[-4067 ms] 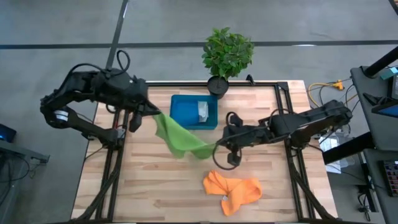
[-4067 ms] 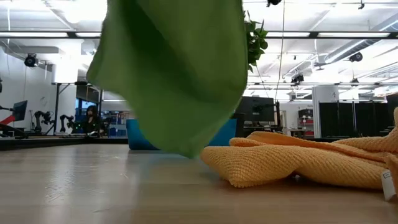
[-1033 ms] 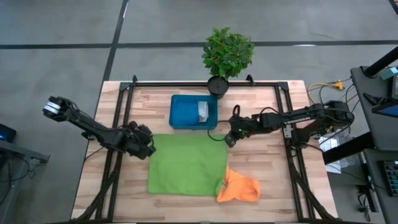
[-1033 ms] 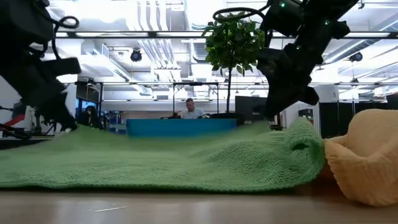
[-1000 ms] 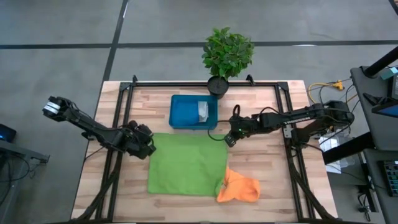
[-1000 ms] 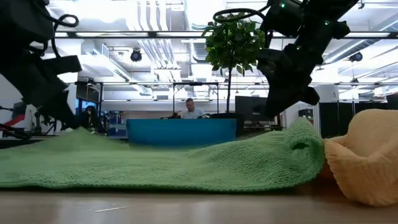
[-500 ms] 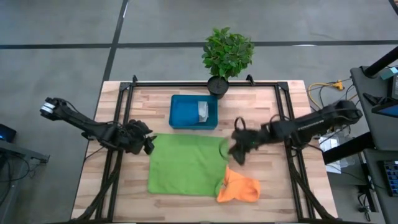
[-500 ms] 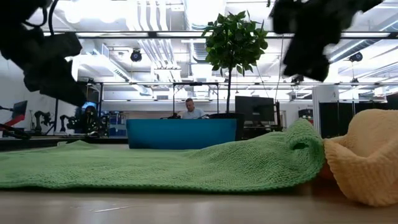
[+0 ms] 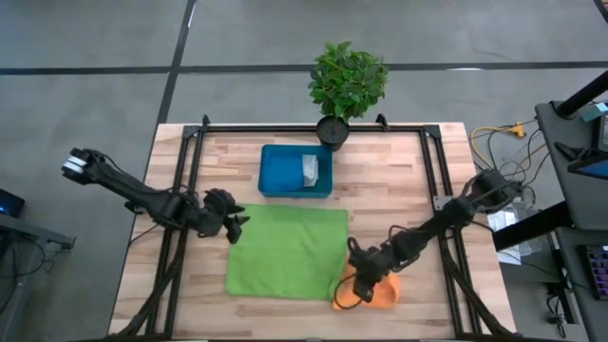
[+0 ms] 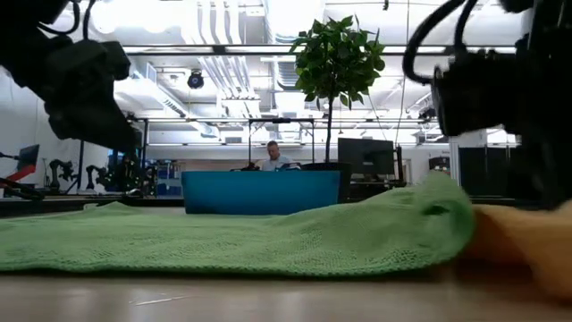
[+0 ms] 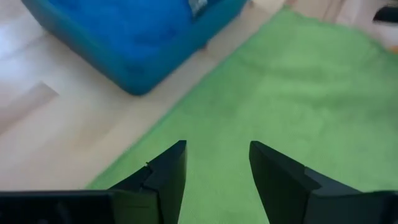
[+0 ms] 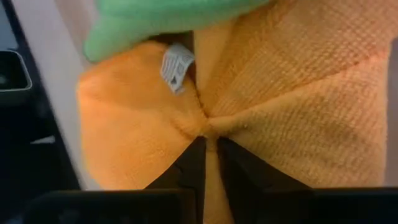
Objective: Fold microfiber towels
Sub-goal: Fold the green microfiber towel
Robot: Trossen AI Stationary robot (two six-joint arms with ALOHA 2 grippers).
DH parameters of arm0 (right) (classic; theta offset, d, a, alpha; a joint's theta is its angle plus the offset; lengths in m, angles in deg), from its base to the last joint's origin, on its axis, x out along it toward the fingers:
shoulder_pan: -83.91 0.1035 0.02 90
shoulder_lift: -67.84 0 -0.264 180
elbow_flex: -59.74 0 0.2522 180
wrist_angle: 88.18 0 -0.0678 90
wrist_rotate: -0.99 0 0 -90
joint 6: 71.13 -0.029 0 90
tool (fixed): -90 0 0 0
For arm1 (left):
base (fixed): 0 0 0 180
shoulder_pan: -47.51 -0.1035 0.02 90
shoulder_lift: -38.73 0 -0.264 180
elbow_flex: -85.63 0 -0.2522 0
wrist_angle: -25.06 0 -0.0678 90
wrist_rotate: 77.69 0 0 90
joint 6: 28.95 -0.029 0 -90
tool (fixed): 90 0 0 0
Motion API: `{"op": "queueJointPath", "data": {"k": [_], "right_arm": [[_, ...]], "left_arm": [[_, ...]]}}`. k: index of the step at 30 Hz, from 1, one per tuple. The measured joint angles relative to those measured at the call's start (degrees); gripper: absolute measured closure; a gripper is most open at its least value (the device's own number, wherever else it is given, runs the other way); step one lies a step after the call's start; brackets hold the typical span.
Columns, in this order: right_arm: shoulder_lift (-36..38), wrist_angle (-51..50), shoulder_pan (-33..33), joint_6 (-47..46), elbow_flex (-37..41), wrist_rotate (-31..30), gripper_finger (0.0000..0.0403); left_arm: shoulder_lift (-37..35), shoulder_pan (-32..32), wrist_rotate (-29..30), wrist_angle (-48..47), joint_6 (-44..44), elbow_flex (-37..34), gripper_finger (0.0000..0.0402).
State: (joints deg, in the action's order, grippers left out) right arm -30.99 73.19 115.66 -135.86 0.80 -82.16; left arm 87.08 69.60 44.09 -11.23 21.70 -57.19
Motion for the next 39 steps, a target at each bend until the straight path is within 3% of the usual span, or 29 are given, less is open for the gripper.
{"op": "queueJointPath", "data": {"k": [4,14,17,21,25,26,28,31,33,39], "right_arm": [[-0.51,-9.09,0.17,-5.7,-0.44,6.85,0.0358],[10.45,-41.52,0.69,-13.55,0.73,3.77,0.0358],[17.67,-43.44,1.73,-15.65,0.47,-2.18,0.0358],[26.88,-38.25,4.89,-12.33,0.31,-15.55,0.0358],[32.42,-24.15,8.49,-4.96,0.44,-30.69,0.0358],[32.68,-20.95,8.99,-2.08,0.5,-33.12,0.0358],[32.65,-15.28,9.19,3.51,0.53,-35.41,0.0358],[31.46,-11.43,9.1,6.7,0.51,-35.62,0.0358],[30.11,-11.32,9.1,4.97,0.53,-35.53,0.0358],[25.77,-10.83,9.24,-4.63,0.53,-31.61,0.0358]], "left_arm": [[4.41,0.0,-3.98,3.56,-0.06,0.0,0.024],[12.63,0.02,-9.08,11.52,-0.27,0.75,0.024],[13.13,0.0,-11.5,11.48,-2.85,1.61,0.024],[11.6,0.0,-19.95,11.61,-9.38,2.28,0.024],[8.98,0.64,-40.77,11.35,-16.54,2.34,0.024],[8.57,1.29,-46.37,10.94,-17.79,2.34,0.024],[7.86,4.12,-52.04,9.66,-18.59,2.34,0.024],[7.47,11.13,-51.32,7.25,-23.71,2.74,0.024],[8.08,16.52,-46.76,5.12,-28.67,3.6,0.024],[13.84,30.95,-20.97,-3.39,-44.43,8.37,0.024]]}}
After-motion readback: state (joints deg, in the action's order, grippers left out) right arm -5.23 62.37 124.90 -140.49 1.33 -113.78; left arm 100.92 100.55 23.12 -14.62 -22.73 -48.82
